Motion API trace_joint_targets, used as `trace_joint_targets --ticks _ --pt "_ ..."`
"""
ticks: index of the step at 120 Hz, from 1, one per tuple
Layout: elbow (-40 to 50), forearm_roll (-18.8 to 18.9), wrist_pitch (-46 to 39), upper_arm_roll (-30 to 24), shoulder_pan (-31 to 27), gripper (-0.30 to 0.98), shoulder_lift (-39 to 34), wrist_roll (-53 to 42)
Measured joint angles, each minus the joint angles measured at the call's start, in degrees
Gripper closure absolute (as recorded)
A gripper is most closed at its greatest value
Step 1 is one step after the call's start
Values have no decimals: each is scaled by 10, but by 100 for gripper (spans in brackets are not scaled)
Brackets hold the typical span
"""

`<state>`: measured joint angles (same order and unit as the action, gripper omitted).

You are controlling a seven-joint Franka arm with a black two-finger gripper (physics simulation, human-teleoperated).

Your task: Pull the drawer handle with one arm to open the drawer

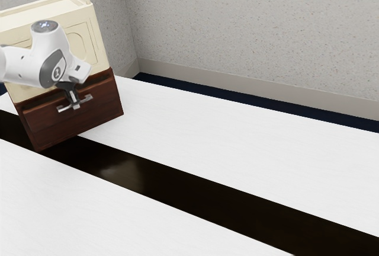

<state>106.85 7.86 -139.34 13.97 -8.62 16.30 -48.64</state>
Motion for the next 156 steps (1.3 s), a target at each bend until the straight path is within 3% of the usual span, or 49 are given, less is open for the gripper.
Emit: trace_joint_targets --ticks 156 --pt "133 5 6 -68 3 79 -113 51"
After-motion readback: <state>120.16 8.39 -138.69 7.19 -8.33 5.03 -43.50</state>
